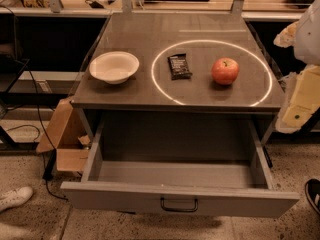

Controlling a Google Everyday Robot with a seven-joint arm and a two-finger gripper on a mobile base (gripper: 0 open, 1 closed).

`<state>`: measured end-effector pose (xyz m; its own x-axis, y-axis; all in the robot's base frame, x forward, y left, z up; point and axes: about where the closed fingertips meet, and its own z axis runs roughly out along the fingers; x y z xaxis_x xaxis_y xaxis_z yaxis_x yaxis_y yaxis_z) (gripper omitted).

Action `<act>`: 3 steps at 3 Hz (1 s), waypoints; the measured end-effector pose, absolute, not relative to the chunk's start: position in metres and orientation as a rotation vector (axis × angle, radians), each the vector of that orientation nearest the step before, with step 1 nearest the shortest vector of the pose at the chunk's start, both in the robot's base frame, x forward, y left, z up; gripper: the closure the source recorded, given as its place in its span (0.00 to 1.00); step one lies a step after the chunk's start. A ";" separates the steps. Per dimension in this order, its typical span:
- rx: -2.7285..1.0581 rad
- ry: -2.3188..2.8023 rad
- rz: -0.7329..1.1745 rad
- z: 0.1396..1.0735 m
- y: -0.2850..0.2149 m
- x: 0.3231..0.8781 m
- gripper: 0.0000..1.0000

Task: Close top drawer

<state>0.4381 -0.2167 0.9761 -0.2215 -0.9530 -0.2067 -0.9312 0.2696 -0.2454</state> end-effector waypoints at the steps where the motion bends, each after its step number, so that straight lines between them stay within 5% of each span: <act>1: -1.725 2.232 -0.098 0.976 -0.217 0.438 0.00; 3: -1.725 2.232 -0.098 0.976 -0.217 0.438 0.50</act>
Offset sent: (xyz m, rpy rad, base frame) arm 0.0000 0.0000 0.0000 0.0000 0.0000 0.0000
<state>0.4381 -0.2167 0.9762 -0.2215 -0.9530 -0.2067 -0.9311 0.2697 -0.2455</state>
